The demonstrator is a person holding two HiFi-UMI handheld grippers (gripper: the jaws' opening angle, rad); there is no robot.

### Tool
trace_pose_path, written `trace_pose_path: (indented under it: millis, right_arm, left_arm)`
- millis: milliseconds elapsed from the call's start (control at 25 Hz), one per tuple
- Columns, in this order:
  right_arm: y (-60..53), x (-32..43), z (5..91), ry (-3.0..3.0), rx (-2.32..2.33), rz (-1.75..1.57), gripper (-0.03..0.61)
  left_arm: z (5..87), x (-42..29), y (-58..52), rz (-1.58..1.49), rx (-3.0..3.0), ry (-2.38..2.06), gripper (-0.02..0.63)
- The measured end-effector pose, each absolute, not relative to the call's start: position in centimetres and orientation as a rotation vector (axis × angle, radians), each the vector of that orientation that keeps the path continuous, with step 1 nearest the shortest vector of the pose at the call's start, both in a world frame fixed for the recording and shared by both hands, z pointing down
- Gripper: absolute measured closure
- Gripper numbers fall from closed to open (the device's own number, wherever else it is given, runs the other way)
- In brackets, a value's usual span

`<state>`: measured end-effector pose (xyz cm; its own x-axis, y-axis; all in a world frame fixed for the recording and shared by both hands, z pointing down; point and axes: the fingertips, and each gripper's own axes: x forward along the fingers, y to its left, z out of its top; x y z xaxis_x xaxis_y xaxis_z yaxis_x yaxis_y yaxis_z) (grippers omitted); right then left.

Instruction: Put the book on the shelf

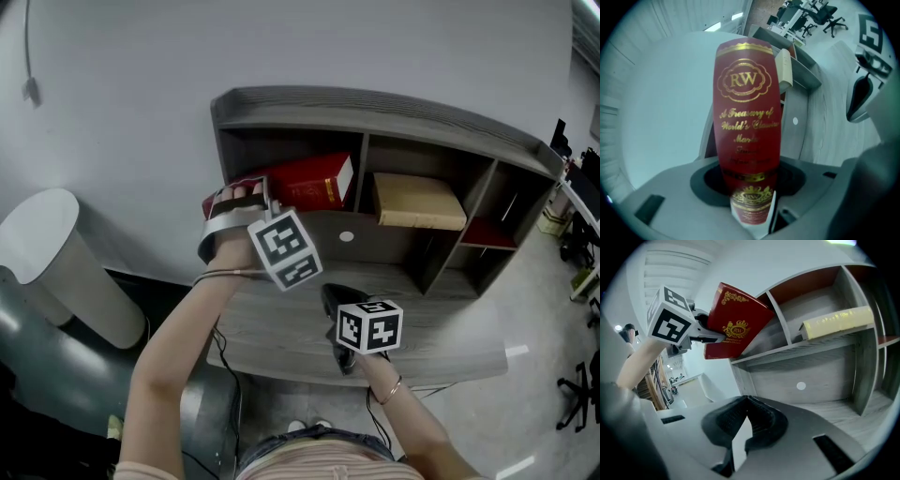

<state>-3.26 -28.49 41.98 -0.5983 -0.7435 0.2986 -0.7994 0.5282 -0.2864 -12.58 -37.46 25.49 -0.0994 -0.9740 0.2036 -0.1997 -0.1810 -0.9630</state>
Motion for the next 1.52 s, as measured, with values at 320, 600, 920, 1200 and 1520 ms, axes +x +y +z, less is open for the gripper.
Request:
trace_pose_path:
  millis: [320,600,920,1200,1520]
  right_arm:
    - [-29.3,-2.3,42.7,-2.593,1.353,0.610,0.569]
    - [-29.9,-2.2,43.3,-2.580,1.353,0.623,0.569]
    - [-30.8,-1.7,43.7,-2.565,1.369,0.637,0.569]
    - [-31.8,-0.7,44.2,-2.544,1.388,0.653,0.570]
    - [-32.3,-0.6,44.9,-2.530,1.397,0.667,0.569]
  left_arm:
    - [27.9,-12.4,-39.6,-1.430,-1.358,1.310,0.390]
    - [28.7,-11.4,-41.5,-1.466,-1.297,1.262,0.390]
    - [30.0,-11.4,-43.7,-1.519,-1.215,1.226,0.390]
    - [31.0,-10.7,-45.1,-1.549,-1.181,1.194,0.388]
    - [31.3,-10.5,-45.8,-1.560,-1.204,1.183,0.387]
